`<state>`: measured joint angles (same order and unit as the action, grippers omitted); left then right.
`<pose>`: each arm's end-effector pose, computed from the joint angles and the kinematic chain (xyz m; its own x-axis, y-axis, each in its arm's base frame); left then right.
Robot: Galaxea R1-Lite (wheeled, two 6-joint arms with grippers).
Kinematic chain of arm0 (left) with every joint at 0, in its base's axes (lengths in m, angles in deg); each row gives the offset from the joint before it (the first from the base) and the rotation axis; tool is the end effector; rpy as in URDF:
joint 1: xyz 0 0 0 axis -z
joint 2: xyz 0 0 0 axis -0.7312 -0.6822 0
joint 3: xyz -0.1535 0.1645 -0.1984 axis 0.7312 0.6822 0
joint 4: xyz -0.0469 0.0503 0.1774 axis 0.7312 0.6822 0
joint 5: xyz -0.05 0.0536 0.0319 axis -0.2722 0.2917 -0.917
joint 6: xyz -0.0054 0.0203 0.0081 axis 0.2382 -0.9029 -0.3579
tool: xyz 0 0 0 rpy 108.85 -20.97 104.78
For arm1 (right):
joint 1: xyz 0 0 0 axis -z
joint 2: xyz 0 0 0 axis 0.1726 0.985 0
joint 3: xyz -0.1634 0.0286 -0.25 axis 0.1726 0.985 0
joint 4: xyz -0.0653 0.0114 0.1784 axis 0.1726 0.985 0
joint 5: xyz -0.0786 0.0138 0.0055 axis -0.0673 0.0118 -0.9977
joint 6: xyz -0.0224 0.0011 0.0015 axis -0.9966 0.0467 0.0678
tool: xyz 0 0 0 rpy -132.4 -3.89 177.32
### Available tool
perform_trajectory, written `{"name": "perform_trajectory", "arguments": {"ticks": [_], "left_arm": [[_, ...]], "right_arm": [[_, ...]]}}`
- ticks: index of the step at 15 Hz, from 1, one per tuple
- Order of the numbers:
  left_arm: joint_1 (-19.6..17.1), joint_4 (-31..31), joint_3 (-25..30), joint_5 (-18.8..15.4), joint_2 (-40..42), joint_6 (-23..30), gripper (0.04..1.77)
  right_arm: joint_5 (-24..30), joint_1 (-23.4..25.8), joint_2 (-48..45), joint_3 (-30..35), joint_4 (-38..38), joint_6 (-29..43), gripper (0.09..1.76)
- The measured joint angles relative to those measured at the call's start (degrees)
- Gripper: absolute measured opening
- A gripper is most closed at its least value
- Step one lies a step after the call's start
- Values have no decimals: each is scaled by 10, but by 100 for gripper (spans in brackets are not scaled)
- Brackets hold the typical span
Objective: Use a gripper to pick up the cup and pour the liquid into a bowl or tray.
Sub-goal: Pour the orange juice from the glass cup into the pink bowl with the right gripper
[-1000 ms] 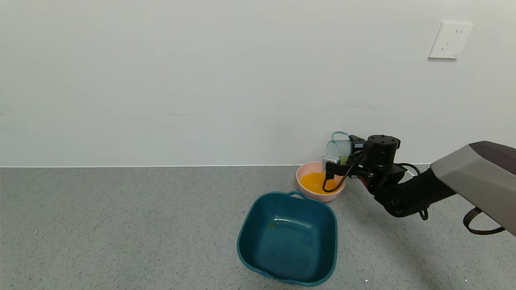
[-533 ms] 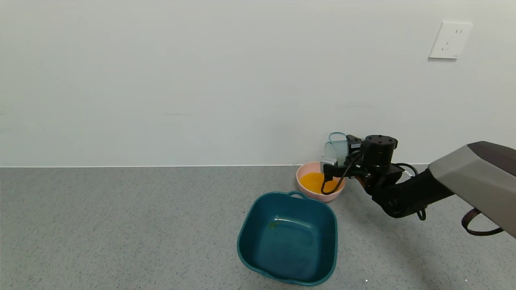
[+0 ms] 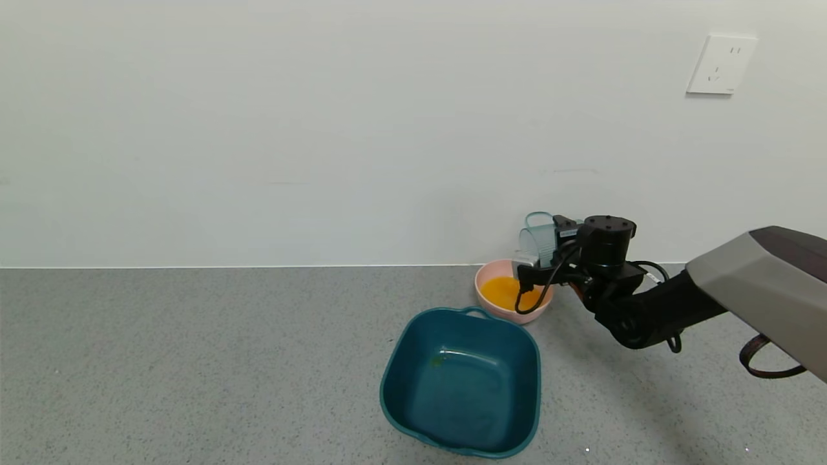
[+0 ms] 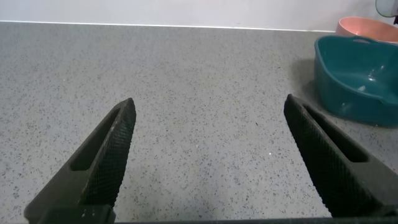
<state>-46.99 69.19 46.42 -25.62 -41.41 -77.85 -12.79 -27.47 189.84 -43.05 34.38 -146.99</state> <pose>-0.0229 0.0002 0.0745 0.9999 0.0105 -0.0093 -0.0111 0.9973 -0.0728 0.4410 0.1312 0.0960 0.9955 -0.0447 -0.0833 -0.0900 -0.1808 -0.9794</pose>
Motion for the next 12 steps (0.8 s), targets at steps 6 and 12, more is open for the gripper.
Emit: {"name": "perform_trajectory", "arguments": {"ticks": [6, 12], "left_arm": [[0, 0, 0, 0, 0, 0, 172], [0, 0, 0, 0, 0, 0, 172]], "right_arm": [[0, -2, 0, 1, -2, -15, 137], [0, -5, 0, 0, -2, -18, 137]]}}
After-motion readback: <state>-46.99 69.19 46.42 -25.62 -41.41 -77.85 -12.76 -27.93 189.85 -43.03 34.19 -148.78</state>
